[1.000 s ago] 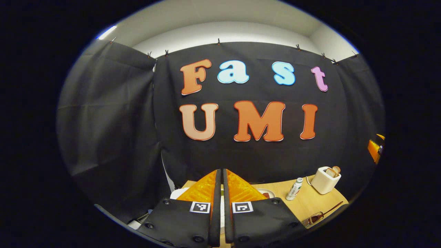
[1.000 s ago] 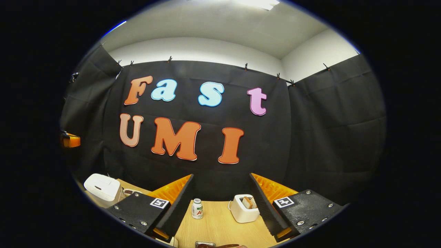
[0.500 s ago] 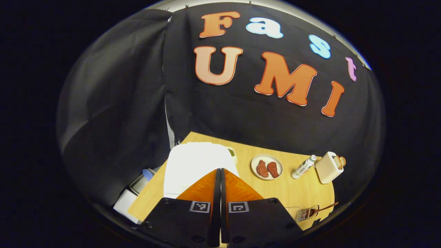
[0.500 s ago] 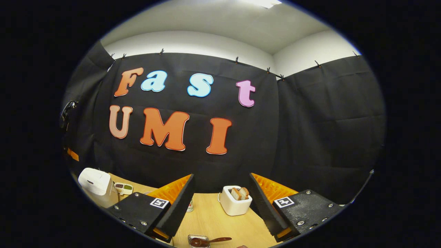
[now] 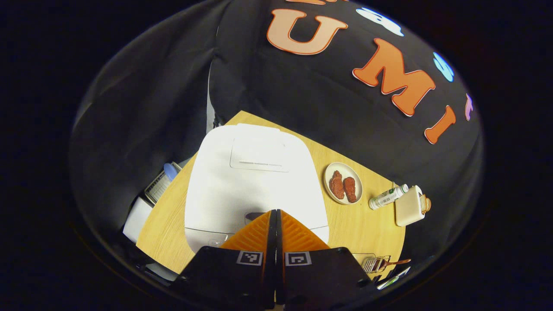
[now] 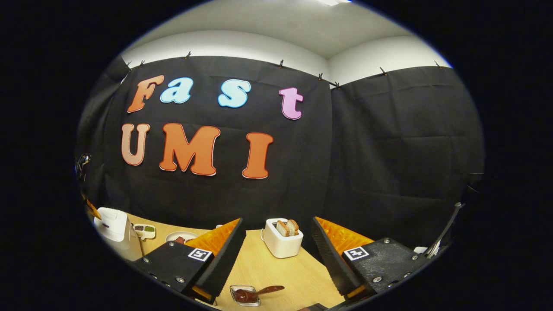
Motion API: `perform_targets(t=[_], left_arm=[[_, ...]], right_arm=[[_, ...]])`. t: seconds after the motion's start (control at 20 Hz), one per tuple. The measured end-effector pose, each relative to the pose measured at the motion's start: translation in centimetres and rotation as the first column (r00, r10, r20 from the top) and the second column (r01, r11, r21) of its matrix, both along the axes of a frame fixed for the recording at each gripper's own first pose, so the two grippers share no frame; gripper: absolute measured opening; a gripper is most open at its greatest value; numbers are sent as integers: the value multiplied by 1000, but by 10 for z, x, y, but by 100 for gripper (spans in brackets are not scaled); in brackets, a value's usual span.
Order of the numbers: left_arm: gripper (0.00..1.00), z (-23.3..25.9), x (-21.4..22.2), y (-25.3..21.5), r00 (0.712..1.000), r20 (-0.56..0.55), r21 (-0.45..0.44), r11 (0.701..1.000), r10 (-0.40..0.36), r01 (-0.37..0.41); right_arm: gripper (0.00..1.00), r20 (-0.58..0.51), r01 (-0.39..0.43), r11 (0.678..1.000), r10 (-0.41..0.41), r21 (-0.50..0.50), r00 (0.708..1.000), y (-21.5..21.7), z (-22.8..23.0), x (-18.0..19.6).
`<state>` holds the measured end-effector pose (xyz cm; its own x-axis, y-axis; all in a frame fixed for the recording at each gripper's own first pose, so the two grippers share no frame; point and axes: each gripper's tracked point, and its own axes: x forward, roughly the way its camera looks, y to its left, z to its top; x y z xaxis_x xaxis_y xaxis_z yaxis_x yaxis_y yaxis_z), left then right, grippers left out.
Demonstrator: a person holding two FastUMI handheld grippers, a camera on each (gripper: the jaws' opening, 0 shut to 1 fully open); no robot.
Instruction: Close the left gripper, press the button to open the rice cooker; take a wooden spoon from the chopstick holder with the right hand, scoop a spoonful of rice and pour it into the rice cooker, then put the wooden spoon back into the chopstick holder.
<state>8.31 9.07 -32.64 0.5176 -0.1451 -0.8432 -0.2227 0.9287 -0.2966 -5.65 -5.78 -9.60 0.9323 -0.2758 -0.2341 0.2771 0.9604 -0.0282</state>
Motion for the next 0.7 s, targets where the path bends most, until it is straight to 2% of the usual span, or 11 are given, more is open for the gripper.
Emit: perform_targets(t=[0.2,0.25,0.3,0.35,0.45,0.55,0.7], left_arm=[[6,-21,3,1,999,-53,-27,1000,2,-3],[1,-27,2,-1,998,-67,-34,999,2,-4],[6,-34,0,-2,997,-73,-39,999,3,-6],[6,-37,4,-2,998,-68,-37,999,0,-3],[6,-42,3,-1,997,-70,-17,1000,13,-15],[6,-43,0,0,998,-54,21,1000,-14,16],[6,-35,-1,-2,1000,-5,67,998,-15,16]], right_arm=[[95,-25,13,1000,-13,-6,1000,0,-8,-4],[95,-34,15,1000,-15,-9,999,0,-9,-5],[95,-41,16,1000,-16,-9,999,1,-12,-6],[95,-46,19,1000,-19,-8,999,1,-13,-6],[95,-53,13,1000,-13,5,999,4,-18,-8],[95,-60,2,999,0,34,998,9,-23,-5],[95,-79,-23,997,28,71,996,15,-34,-4]])
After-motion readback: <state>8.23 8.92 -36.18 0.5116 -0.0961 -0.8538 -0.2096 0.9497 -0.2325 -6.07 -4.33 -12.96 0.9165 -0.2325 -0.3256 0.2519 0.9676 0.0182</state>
